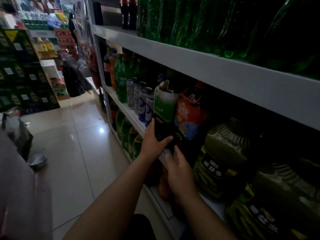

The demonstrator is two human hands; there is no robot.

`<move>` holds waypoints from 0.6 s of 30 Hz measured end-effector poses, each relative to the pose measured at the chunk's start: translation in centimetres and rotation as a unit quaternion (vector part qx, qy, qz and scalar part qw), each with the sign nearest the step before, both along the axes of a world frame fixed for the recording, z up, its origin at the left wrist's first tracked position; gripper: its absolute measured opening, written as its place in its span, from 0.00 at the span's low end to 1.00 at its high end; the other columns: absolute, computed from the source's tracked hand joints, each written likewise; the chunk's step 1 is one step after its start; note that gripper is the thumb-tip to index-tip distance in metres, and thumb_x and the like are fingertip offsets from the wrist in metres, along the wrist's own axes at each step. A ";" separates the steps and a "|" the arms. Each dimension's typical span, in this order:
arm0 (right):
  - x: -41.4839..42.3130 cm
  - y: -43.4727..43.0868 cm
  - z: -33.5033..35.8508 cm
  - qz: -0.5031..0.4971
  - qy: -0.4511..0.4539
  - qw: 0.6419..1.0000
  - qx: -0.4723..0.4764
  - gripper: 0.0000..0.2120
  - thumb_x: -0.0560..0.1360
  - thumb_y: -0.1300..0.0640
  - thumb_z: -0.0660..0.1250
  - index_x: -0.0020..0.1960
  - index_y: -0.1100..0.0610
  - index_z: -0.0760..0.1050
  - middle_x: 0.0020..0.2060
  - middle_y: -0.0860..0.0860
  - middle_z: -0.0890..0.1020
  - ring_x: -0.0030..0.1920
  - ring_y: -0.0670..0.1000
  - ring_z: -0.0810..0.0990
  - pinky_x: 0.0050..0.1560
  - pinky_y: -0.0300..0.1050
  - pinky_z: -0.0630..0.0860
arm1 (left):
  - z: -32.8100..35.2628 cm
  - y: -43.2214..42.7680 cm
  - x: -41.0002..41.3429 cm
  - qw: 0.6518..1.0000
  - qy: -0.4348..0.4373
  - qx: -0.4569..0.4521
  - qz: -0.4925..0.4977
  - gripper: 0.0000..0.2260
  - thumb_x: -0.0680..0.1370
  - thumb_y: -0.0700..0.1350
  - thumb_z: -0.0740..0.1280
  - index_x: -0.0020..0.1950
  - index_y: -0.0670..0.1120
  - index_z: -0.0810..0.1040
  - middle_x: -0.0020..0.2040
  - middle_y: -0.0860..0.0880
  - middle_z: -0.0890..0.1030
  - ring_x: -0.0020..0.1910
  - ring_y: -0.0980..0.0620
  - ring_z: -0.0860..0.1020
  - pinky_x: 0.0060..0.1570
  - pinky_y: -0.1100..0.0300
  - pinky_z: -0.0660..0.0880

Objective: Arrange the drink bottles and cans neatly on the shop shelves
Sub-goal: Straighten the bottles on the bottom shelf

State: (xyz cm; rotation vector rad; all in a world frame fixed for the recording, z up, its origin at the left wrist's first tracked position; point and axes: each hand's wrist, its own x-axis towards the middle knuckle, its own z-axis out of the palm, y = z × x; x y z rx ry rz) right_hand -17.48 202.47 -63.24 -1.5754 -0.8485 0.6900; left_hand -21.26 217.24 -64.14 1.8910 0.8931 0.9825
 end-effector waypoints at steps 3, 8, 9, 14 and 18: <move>0.4 0.8 -0.2 -0.009 0.039 0.999 0.012 0.28 0.78 0.46 0.60 0.76 0.46 0.57 0.73 0.43 0.63 0.70 0.41 0.62 0.66 0.42 0.63 | -0.2 0.3 -0.1 0.999 -0.025 -0.037 0.005 0.46 0.68 0.58 0.76 0.78 0.49 0.54 0.74 0.50 0.61 0.73 0.51 0.62 0.69 0.50 0.66; 0.5 0.6 -1.3 -0.040 0.059 0.997 0.041 0.25 0.78 0.50 0.62 0.73 0.42 0.61 0.66 0.32 0.67 0.66 0.35 0.65 0.57 0.34 0.64 | -0.4 1.1 -0.5 0.999 -0.013 -0.027 0.027 0.48 0.62 0.63 0.77 0.75 0.54 0.56 0.70 0.52 0.61 0.69 0.51 0.65 0.66 0.57 0.67; 0.5 0.6 -1.4 -0.052 0.057 0.996 0.047 0.24 0.78 0.51 0.62 0.73 0.41 0.62 0.61 0.27 0.69 0.65 0.33 0.68 0.53 0.30 0.63 | -0.3 1.4 -0.5 0.999 -0.001 -0.021 0.027 0.48 0.61 0.66 0.76 0.74 0.56 0.55 0.70 0.53 0.61 0.69 0.52 0.64 0.66 0.56 0.67; -0.7 1.3 -2.0 -0.144 0.016 0.989 0.031 0.18 0.76 0.53 0.65 0.61 0.33 0.71 0.55 0.28 0.75 0.53 0.25 0.71 0.39 0.22 0.71 | -0.5 2.6 -1.0 0.999 0.044 -0.002 -0.003 0.48 0.58 0.75 0.69 0.71 0.62 0.52 0.67 0.60 0.59 0.68 0.57 0.62 0.61 0.61 0.66; -2.9 4.5 -3.6 -0.138 -0.073 0.988 0.008 0.13 0.74 0.56 0.69 0.49 0.36 0.78 0.50 0.38 0.81 0.50 0.34 0.78 0.44 0.24 0.72 | -2.3 6.7 -3.1 0.997 -0.020 -0.048 -0.055 0.23 0.73 0.59 0.67 0.66 0.58 0.65 0.59 0.62 0.71 0.58 0.63 0.73 0.50 0.68 0.73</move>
